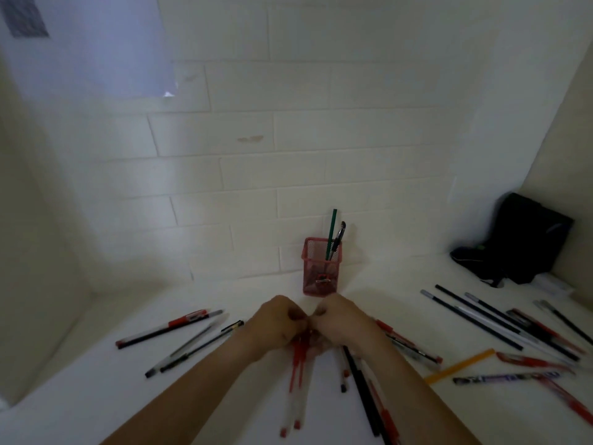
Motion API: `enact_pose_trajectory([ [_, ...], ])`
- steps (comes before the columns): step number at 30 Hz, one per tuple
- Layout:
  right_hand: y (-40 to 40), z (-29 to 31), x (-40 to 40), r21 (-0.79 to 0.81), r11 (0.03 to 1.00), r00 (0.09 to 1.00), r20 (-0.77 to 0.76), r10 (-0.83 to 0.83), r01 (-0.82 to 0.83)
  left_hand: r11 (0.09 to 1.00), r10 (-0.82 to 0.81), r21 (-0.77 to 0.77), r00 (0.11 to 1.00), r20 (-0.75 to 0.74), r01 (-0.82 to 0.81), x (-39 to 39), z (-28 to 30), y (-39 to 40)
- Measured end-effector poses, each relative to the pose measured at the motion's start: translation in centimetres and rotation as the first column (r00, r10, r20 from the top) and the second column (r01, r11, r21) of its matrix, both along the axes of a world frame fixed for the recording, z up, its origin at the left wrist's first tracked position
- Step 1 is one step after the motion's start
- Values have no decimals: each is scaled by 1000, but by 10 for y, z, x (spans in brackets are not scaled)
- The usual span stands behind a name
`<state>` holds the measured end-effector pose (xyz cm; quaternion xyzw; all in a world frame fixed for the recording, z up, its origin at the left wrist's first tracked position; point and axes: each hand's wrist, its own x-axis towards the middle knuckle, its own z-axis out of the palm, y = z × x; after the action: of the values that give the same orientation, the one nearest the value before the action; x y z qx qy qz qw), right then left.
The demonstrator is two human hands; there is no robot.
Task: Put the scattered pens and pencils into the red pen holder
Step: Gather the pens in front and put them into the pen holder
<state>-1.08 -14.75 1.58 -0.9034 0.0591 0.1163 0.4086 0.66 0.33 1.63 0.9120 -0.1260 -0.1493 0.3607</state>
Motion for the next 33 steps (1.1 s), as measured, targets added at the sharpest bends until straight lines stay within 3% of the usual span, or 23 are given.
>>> enact_pose_trajectory([
  [3,-11,17,3,312,948,994,59,-89,66,983,-22,-181,999,36,28,7,24,1],
  [6,-18,29,7,462,885,950,248,-190,57,992,19,-122,958,286,17,18,59,-11],
  [9,-21,41,5,650,759,888,333,-317,27,993,36,-115,877,479,22,31,91,-28],
  [14,-24,52,12,661,750,738,498,-455,16,965,73,-241,779,623,103,48,110,-56],
  [18,-30,62,25,566,817,658,577,-484,105,861,202,-491,798,567,131,52,105,-66],
  [20,-36,69,31,559,818,618,598,-511,135,841,324,-537,733,599,67,57,97,-62],
  [22,-43,76,34,595,790,562,607,-562,147,867,401,-496,646,650,-38,68,80,-51],
  [24,-51,80,38,602,787,538,622,-570,137,912,338,-403,691,639,-73,72,58,-42],
  [26,-55,80,41,567,815,561,638,-527,120,946,190,-321,739,646,37,68,43,-39],
  [29,-47,77,43,528,845,600,651,-466,84,952,-72,-160,702,709,260,60,42,-47],
  [31,-39,73,44,564,823,610,629,-483,70,958,-164,-44,662,731,285,63,45,-56],
  [33,-34,73,46,618,783,609,596,-524,70,970,-141,-34,668,731,242,67,45,-62],
])
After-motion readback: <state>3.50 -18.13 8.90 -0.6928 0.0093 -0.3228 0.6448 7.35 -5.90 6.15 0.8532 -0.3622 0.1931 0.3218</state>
